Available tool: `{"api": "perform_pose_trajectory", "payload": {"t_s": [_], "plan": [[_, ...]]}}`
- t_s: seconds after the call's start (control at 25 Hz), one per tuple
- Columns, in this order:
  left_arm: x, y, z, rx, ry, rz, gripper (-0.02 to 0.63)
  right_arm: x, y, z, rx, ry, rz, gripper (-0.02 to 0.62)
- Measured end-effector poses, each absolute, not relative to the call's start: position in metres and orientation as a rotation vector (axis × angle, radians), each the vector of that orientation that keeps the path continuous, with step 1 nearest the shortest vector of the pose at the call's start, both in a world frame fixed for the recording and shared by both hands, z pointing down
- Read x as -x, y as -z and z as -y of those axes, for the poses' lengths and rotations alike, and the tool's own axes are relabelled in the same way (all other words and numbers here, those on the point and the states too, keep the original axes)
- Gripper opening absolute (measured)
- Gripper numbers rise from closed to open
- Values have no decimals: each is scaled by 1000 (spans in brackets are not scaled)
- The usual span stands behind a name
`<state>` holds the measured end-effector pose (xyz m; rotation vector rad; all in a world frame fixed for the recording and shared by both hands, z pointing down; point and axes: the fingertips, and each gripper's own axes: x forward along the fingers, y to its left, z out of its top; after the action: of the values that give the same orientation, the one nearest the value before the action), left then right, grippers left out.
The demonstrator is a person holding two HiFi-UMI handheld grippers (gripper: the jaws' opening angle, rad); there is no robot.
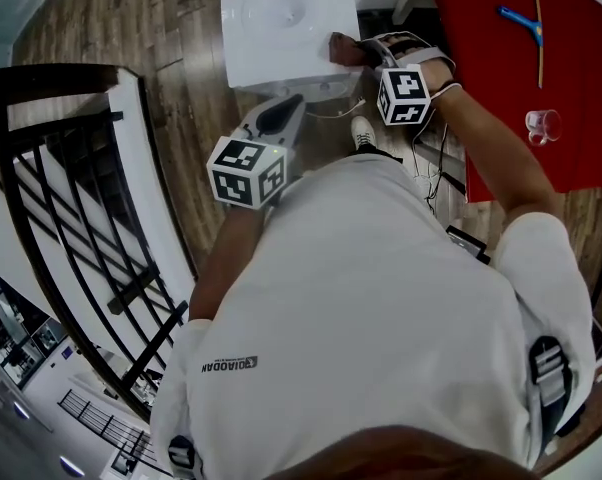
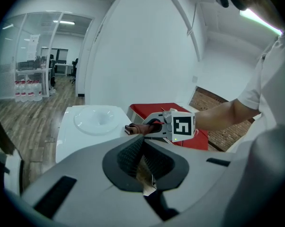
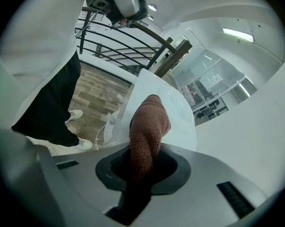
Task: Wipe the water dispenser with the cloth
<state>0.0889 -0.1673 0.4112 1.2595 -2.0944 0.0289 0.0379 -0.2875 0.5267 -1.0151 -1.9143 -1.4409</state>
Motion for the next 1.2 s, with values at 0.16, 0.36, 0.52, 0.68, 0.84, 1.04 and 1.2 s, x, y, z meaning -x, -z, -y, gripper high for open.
{"api": "perform_pose_trajectory", "payload": {"t_s": [0.16,0.36,0.52,0.68,0.84,1.04,1.2], "plan": [[-89,-411,173,-1290,-35,2087,-3,-52,-529,284,1014,1425,1915,51],[-93,-412,179,-1312,-37,2075,-4,-68,-530,281,1004,1355,1940,51],[-93,-412,184,-1329,-35,2064,-4,-77,-528,278,1000,1242,1984,51],[-90,-414,189,-1335,-29,2067,-3,-84,-526,274,982,977,2095,51],[-87,-414,196,-1342,-29,2065,-3,-86,-520,271,947,615,2216,51],[-84,-415,209,-1353,-32,2057,-3,-78,-515,281,830,40,2341,51],[-82,-415,221,-1364,-40,2049,-5,-66,-504,297,747,-410,2377,51]]}}
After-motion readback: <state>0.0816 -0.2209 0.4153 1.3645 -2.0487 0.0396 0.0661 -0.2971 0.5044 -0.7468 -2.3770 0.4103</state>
